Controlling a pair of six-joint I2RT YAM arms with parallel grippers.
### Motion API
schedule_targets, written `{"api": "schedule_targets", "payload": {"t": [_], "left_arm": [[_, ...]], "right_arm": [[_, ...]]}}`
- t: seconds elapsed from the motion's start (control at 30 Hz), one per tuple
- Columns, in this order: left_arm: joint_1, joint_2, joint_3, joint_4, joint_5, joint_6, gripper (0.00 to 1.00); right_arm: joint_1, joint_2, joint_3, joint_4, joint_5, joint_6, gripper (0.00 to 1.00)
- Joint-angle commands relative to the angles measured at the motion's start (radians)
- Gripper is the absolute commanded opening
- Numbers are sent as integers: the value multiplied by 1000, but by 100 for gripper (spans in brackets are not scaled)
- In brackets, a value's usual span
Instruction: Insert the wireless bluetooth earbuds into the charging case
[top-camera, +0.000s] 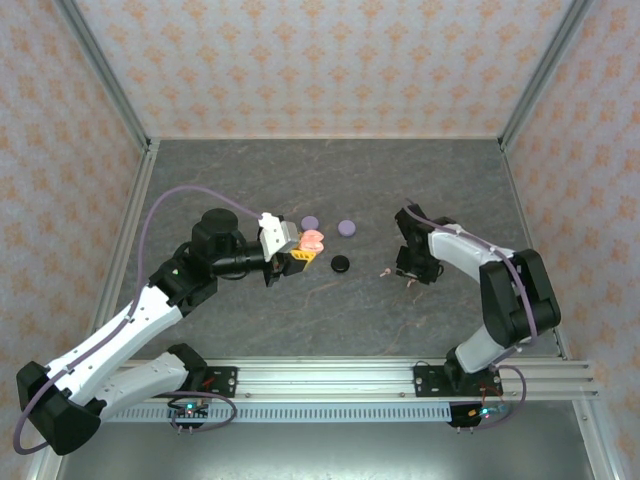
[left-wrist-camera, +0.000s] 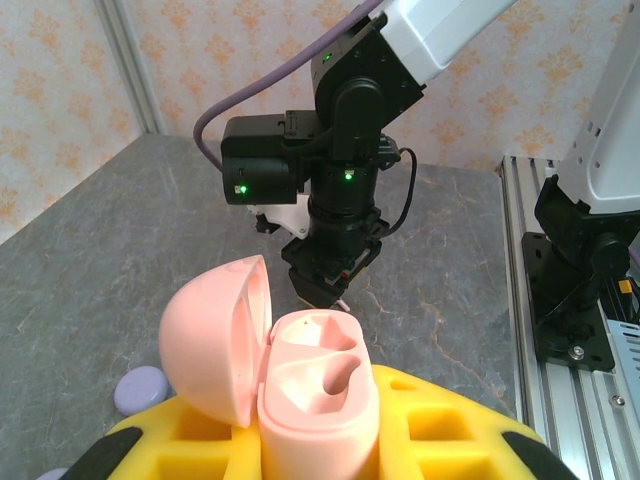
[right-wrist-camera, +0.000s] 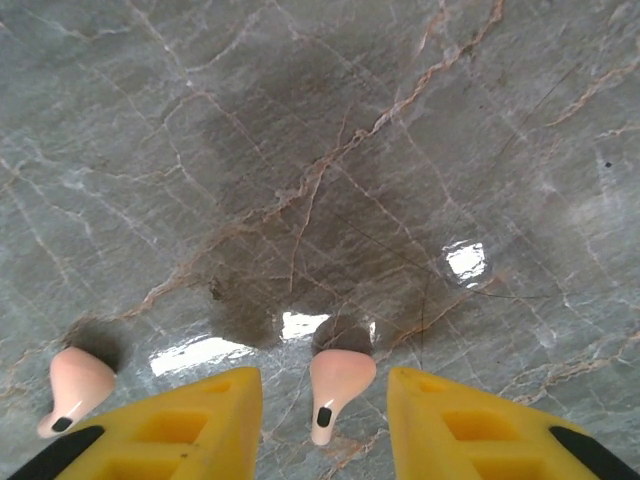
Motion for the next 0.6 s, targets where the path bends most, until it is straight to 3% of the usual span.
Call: {"api": "schedule_targets", "payload": {"t": [0.0, 0.57], "left_arm": [[-2, -19, -9, 23, -1, -2, 0], [-2, -18, -4, 9, -5, -6, 0]], "right_arm": [[-11, 16, -22, 11, 6, -5, 37], [-20, 35, -34, 85, 13, -62, 29]]}}
